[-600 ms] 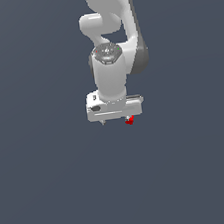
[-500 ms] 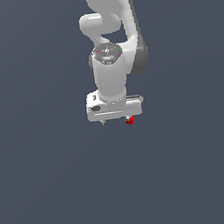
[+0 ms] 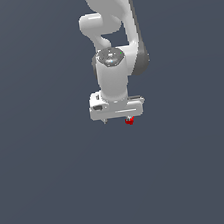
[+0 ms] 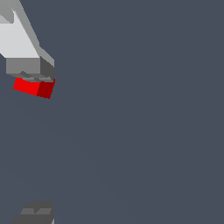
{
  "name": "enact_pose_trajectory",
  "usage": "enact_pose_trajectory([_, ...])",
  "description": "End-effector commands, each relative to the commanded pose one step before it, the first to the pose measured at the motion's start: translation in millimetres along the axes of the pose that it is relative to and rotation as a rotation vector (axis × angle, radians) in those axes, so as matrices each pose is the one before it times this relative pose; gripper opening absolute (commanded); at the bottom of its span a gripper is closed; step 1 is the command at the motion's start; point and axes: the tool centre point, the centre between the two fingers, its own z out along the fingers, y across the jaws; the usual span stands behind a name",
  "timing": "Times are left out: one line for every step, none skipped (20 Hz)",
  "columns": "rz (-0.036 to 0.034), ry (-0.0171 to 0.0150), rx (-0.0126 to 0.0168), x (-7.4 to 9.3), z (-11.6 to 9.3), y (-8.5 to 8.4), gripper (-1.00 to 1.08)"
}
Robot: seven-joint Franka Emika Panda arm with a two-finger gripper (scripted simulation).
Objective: Pick up the red cube and move it to a goal position.
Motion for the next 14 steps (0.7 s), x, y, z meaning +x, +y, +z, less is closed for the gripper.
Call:
enact_pose_trajectory([0.02134, -0.00048, -0.00044, -8.21, 10.28, -4.36, 1.0])
enact_pose_trajectory([0.01083, 0.00009, -0.00022, -3.94, 4.97, -2.05, 1.0])
enact_pose_trajectory([0.01176, 0.0001, -0.00024, -4.26, 5.39, -2.21, 1.0])
enact_pose_trajectory([0.01264, 0.0001, -0.00026, -4.56, 5.8, -2.39, 1.0])
enact_pose_trajectory([0.01349, 0.00011, -0.00028, -4.86, 6.2, -2.56, 1.0])
enact_pose_trajectory([0.01434, 0.00012, -0.0003, -5.15, 6.6, -2.73, 1.0])
enact_pose_trajectory([0.01516, 0.00013, -0.00032, -5.42, 6.99, -2.9, 1.0])
enact_pose_trajectory([0.01562, 0.00013, -0.00034, -5.56, 7.21, -3.01, 1.0])
enact_pose_trajectory([0.01534, 0.00013, -0.00034, -5.44, 7.1, -2.97, 1.0])
enact_pose_trajectory([0.01498, 0.00013, -0.00033, -5.29, 6.95, -2.92, 1.0])
enact_pose_trajectory([0.01458, 0.00013, -0.00033, -5.11, 6.77, -2.84, 1.0])
enact_pose_trajectory([0.01406, 0.00013, -0.00032, -4.92, 6.56, -2.78, 1.0])
enact_pose_trajectory([0.01351, 0.00012, -0.00031, -4.7, 6.32, -2.69, 1.0])
enact_pose_trajectory([0.01286, 0.00012, -0.0003, -4.44, 6.04, -2.59, 1.0])
